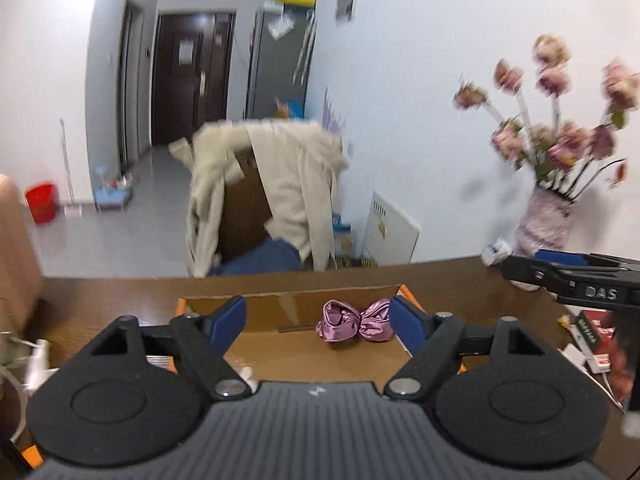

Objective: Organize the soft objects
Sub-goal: 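Carry the pink satin bow into the box and release it, then withdraw both grippers from the box toward the remaining items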

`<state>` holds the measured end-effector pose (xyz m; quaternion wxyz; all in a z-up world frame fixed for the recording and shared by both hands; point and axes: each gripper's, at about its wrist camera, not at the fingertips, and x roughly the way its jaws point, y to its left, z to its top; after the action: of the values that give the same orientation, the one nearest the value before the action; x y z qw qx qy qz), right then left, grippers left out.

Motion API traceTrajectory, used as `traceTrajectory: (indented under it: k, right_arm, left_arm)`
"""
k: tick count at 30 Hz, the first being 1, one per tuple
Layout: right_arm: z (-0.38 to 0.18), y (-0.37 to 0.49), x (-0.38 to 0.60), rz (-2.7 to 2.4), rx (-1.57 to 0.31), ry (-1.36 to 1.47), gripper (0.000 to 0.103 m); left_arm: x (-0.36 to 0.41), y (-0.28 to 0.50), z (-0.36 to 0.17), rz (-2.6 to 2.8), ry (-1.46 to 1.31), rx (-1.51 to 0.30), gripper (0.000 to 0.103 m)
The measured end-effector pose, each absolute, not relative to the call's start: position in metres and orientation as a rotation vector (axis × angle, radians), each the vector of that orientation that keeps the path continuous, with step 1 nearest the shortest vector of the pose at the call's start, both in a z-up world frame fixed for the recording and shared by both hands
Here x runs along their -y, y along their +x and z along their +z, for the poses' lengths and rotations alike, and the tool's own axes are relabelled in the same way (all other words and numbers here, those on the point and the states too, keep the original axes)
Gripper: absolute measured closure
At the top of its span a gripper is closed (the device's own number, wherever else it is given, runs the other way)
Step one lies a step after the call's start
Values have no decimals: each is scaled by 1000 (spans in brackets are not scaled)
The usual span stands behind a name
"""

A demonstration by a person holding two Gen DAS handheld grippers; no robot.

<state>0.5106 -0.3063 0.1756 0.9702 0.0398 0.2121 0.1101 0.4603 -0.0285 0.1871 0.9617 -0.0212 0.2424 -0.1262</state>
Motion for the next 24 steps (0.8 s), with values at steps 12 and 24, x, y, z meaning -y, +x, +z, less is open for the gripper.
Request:
traceTrajectory:
  k: [12,24]
  right_arm:
    - [178,288,309,309,-281,35,9]
    - [52,151,260,320,-281,56,0]
  left_arm:
    - [-23,253,164,-228,-2,-273,0]
    - [-55,136,56,-261,-130,-363,0]
